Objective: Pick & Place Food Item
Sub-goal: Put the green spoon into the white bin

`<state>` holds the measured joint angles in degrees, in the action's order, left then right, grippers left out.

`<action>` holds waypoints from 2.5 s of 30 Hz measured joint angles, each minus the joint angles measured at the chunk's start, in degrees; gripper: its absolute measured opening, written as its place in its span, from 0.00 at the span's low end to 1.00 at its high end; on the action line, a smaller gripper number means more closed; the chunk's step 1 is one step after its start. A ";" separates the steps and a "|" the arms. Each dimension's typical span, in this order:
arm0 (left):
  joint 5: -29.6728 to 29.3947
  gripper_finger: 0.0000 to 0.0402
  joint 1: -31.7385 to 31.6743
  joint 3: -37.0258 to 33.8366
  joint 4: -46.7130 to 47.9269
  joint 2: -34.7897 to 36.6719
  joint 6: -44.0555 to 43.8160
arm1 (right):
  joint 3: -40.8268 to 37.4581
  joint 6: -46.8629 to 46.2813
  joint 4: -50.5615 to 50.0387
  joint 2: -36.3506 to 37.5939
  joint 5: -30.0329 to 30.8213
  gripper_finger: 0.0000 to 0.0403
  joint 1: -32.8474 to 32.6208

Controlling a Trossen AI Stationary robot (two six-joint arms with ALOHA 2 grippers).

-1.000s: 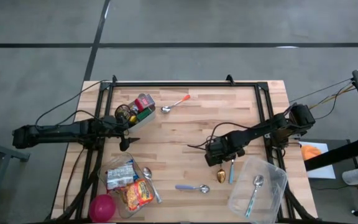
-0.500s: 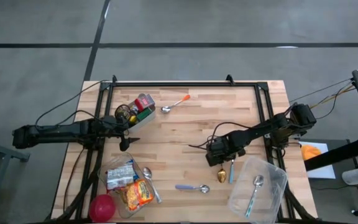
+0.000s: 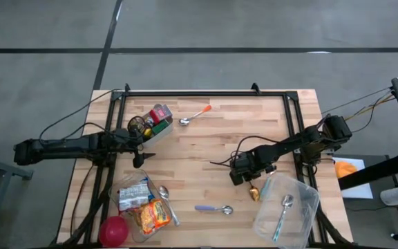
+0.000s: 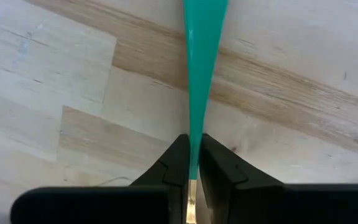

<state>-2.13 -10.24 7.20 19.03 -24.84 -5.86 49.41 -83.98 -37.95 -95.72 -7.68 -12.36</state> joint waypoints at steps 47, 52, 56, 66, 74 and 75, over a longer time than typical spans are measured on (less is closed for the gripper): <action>0.00 0.95 0.00 0.00 0.00 0.00 0.01 | 51.17 3.68 -45.72 7.15 10.71 0.07 -14.73; 0.00 0.95 0.00 0.00 0.00 0.00 0.01 | 50.75 -8.67 -46.35 6.86 10.76 0.07 -23.00; 0.00 0.95 0.00 0.00 0.00 0.00 0.00 | 50.69 -19.09 -47.26 4.81 11.12 0.07 -29.41; 0.00 0.95 -0.01 0.00 0.00 0.00 0.00 | 50.64 -38.53 -51.25 -2.69 11.14 0.07 -40.74; 0.00 0.95 0.00 0.00 0.00 0.00 -0.01 | 49.90 -42.54 -52.03 -7.32 10.34 0.07 -44.20; -0.01 0.95 0.00 0.00 0.00 0.00 0.00 | 49.60 -42.61 -52.07 -7.69 9.58 0.07 -44.19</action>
<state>-2.14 -10.24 7.20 19.03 -24.84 -5.86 99.01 -126.60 -90.03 -103.42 1.90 -56.55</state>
